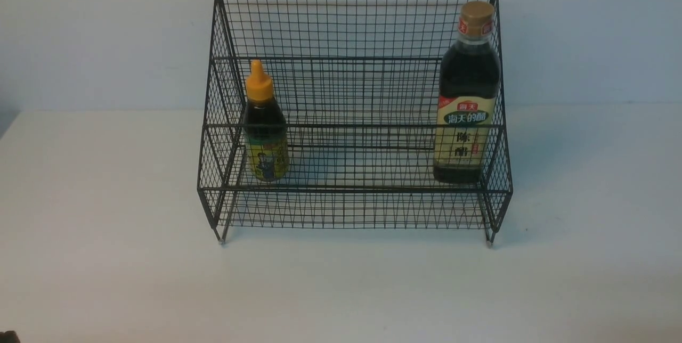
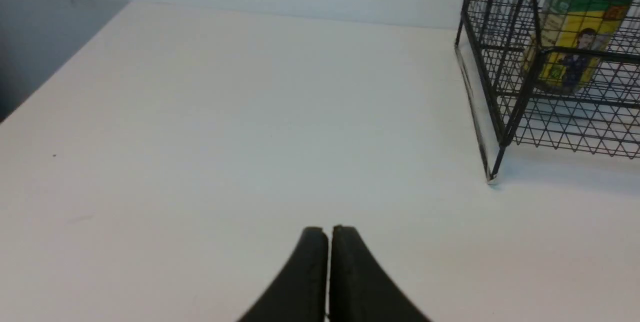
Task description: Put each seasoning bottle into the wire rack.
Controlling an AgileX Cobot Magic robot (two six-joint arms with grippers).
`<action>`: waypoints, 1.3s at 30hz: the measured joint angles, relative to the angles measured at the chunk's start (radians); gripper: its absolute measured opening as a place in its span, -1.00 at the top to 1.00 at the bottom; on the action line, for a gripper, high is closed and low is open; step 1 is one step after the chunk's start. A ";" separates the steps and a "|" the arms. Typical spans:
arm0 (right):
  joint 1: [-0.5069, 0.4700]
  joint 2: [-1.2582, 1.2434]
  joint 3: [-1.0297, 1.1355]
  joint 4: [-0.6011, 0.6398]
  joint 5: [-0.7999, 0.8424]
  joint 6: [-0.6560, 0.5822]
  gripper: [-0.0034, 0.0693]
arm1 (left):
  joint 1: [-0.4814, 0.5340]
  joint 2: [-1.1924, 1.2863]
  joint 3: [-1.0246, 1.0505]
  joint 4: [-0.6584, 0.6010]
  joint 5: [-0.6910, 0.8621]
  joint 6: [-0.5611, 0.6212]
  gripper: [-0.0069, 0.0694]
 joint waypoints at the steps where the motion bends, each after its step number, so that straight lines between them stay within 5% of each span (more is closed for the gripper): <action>1: 0.000 0.000 0.000 0.000 0.000 0.000 0.95 | 0.001 0.000 0.000 0.000 0.003 0.000 0.83; 39: 0.000 0.000 0.000 0.000 0.000 0.000 0.95 | 0.002 0.000 0.000 0.000 0.027 0.028 0.83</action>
